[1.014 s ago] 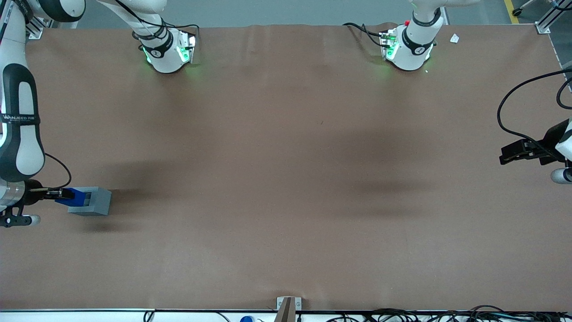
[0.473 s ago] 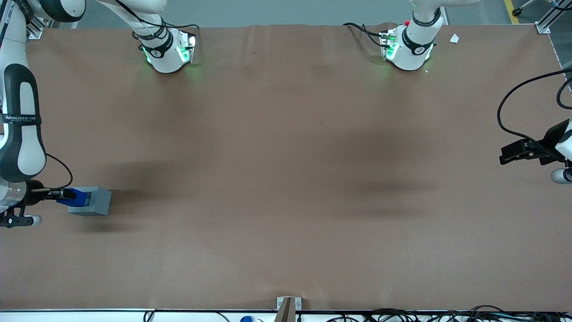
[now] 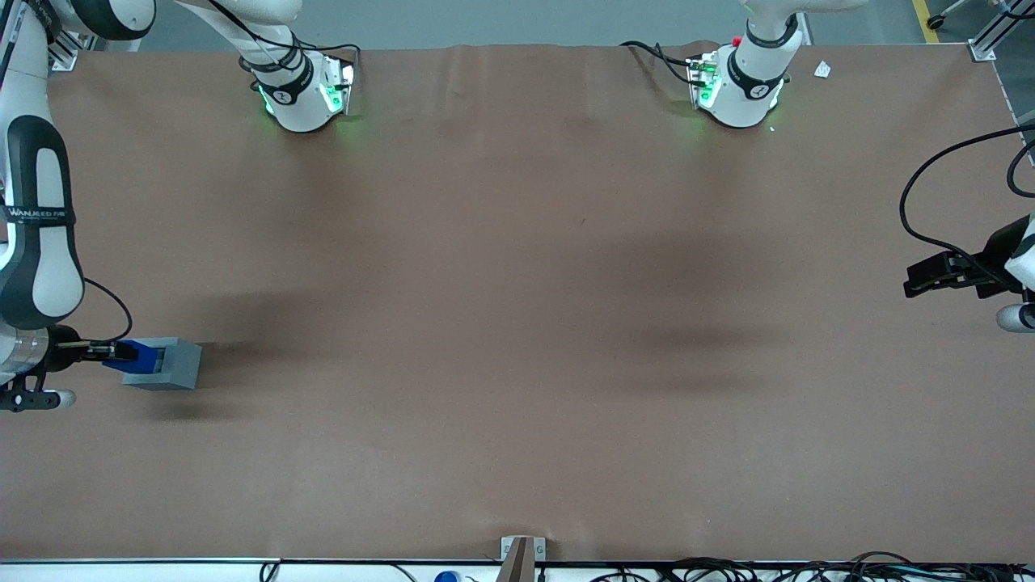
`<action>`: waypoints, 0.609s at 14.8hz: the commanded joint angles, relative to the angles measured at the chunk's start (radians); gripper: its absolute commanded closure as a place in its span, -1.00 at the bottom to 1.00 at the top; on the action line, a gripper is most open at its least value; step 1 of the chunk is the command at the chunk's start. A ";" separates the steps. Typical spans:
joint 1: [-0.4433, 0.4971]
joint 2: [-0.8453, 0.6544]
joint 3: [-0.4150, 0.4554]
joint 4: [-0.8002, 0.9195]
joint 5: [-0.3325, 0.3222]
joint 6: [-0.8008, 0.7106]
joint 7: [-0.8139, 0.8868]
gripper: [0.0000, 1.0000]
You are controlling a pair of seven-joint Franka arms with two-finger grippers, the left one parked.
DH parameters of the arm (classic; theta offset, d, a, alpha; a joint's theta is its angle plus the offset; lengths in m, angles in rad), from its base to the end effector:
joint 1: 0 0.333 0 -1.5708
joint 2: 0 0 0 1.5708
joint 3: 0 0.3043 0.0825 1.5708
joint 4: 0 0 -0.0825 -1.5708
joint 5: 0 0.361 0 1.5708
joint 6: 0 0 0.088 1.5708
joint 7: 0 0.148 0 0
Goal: Insert blue part into gray base with right arm
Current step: 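Align the held blue block over the gray base's square opening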
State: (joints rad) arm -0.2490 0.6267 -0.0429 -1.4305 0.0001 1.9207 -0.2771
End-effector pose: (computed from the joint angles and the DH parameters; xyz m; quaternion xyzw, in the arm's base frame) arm 0.6429 -0.1889 0.2770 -0.9976 0.0042 0.0688 0.0068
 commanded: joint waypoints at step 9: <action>0.001 0.007 0.008 0.005 -0.006 -0.012 0.044 0.97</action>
State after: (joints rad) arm -0.2477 0.6303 -0.0411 -1.4305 0.0001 1.9157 -0.2504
